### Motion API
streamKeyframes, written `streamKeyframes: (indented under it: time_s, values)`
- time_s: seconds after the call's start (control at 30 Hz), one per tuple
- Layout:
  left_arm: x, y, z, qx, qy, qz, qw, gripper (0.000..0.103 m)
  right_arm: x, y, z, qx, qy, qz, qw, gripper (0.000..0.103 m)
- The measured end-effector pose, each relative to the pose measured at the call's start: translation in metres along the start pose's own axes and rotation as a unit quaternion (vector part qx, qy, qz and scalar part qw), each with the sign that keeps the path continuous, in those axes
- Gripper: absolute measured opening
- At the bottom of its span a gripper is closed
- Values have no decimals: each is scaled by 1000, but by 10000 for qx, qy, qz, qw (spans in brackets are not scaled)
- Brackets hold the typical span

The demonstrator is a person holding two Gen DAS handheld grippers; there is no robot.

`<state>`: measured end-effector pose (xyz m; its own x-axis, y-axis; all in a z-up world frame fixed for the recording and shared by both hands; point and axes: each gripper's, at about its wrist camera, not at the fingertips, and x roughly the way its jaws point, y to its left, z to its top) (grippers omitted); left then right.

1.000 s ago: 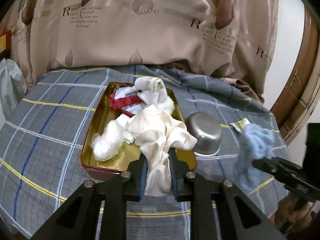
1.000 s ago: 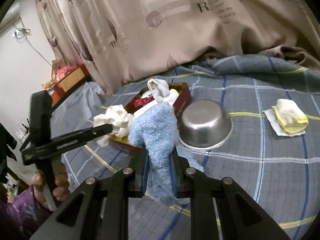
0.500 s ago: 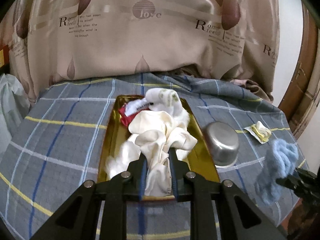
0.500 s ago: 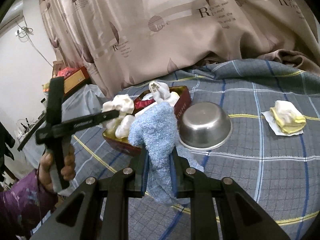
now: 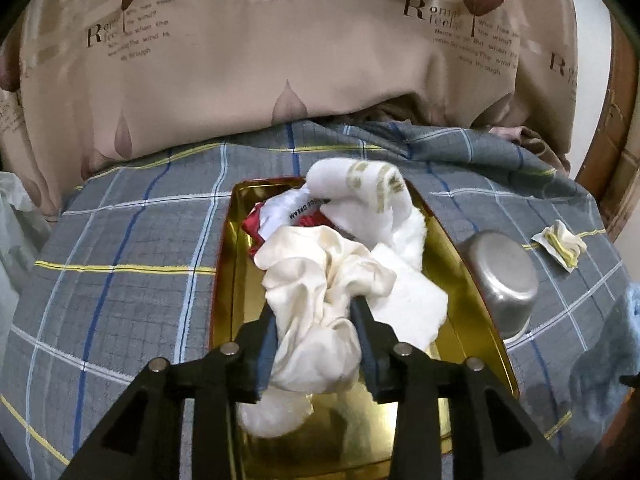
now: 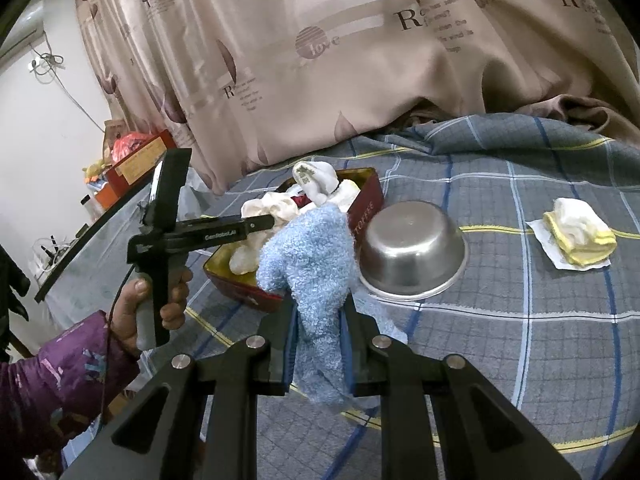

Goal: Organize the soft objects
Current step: 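Lower the cream cloth into the tin and open the left gripper, then lower the blue towel into the tin and open the right gripper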

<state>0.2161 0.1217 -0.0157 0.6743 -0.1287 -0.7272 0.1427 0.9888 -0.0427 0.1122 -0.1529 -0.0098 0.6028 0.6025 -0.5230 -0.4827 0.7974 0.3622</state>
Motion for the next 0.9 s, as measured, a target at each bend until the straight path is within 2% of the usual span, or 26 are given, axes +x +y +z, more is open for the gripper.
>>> streamKeyframes:
  time_s: [0.33,0.4,0.67,0.9]
  values:
    - [3,5,2,-92,-23,23,10000,37,1,2,-1,15,21,-3,10000,17]
    - [0,5,2,-105,-56,47,9999,40,1,2,-1,19,14,12,10000,17]
    - [-15,12,6,-256,-207,-29,9995,46,2,4,-2,-11,10,-2,10000,17]
    - [-39,7,5,-297,-347,-41,9990,47,0,5,-2,-5,-39,-11,10000,17]
